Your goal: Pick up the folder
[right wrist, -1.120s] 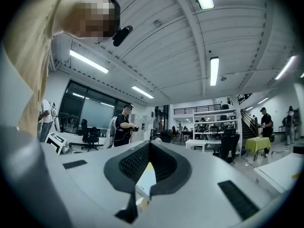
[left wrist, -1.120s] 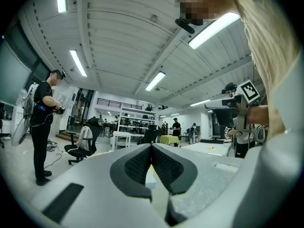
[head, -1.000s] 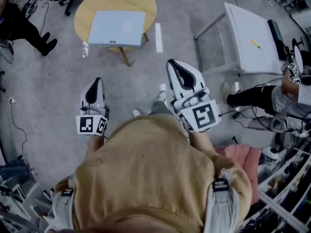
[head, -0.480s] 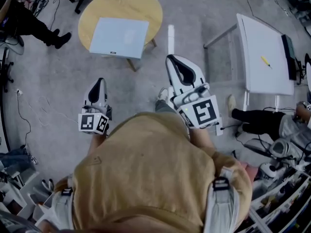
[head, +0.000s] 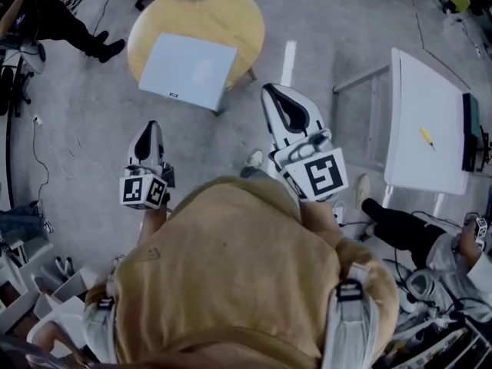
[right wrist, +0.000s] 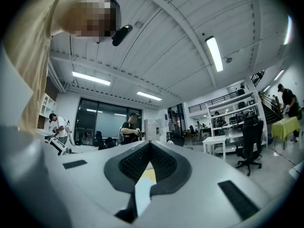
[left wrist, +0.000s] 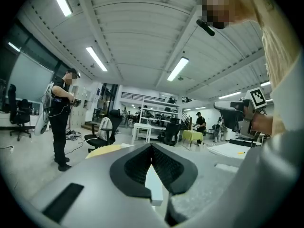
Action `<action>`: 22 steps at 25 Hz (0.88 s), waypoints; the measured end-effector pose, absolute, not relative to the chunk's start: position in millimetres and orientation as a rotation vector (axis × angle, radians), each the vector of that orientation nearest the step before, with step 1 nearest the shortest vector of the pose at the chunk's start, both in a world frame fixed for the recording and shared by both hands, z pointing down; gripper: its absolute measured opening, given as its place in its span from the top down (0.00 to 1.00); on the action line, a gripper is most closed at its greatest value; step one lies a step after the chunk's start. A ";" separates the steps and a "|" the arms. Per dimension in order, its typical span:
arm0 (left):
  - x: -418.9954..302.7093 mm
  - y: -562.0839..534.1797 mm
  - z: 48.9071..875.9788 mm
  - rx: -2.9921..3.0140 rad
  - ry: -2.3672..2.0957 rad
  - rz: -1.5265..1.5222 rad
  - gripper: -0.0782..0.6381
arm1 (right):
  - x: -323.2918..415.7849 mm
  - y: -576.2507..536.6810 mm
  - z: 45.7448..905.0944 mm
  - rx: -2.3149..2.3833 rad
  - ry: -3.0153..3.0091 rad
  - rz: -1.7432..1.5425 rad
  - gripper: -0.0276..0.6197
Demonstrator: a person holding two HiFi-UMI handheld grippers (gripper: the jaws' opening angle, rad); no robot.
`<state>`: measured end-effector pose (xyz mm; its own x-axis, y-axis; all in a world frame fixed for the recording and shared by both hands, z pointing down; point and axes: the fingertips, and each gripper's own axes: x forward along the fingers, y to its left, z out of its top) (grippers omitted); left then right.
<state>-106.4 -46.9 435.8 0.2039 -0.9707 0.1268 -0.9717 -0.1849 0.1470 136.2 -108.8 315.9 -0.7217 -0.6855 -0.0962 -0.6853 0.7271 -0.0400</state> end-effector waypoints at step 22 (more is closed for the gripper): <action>-101.7 -94.7 525.9 1.909 -1.520 -0.350 0.87 | 150.3 -163.9 325.3 -1.075 2.823 -0.073 0.96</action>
